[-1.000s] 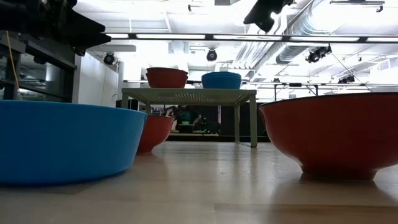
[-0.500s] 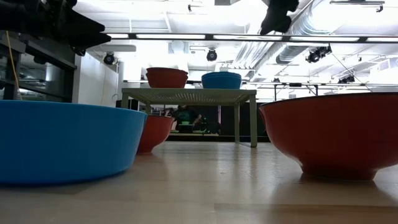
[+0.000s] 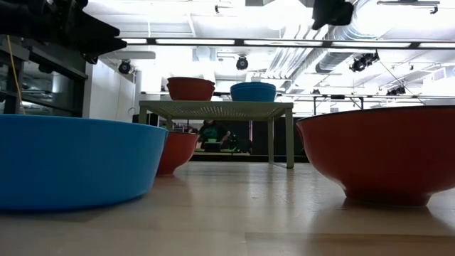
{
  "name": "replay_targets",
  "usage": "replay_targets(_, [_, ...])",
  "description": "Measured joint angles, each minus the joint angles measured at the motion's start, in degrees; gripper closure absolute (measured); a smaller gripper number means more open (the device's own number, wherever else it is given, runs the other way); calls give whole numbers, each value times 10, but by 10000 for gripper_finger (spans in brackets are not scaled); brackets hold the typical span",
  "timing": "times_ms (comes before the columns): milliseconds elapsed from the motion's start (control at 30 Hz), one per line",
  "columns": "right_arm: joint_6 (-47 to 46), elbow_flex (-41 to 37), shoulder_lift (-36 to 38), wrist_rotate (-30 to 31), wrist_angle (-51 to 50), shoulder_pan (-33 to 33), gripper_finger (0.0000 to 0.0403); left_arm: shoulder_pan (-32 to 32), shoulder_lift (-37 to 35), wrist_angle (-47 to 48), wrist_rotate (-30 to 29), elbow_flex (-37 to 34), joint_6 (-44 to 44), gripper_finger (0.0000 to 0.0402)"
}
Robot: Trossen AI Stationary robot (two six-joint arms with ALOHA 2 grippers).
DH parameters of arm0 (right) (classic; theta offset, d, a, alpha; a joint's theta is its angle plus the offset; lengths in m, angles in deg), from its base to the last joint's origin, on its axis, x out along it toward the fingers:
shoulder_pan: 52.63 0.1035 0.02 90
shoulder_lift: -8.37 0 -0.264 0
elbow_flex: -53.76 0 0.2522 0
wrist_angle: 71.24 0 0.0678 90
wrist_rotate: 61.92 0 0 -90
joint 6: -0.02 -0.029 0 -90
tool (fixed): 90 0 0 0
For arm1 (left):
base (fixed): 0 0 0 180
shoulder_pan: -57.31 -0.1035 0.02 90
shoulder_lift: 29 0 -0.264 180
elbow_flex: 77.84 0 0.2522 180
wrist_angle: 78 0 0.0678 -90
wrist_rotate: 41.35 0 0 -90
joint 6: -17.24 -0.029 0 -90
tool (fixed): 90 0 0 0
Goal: Pick & Place Mini bowls
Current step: Stack the white and red bowl on top of the stacked white and red bowls on the shelf
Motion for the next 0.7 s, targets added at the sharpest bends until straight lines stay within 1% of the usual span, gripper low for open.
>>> replay_targets(233, [-150,0,-1,50,-32,74,301,0,0,0,-1,0,0,207])
replay_targets(433, [-263,0,-6,89,-35,146,301,0,0,4,-1,0,0,207])
replay_targets(567, [-322,0,-24,91,-43,189,301,0,0,4,-1,0,0,207])
replay_targets(700, [-368,0,-55,76,-43,226,301,0,0,4,2,0,0,207])
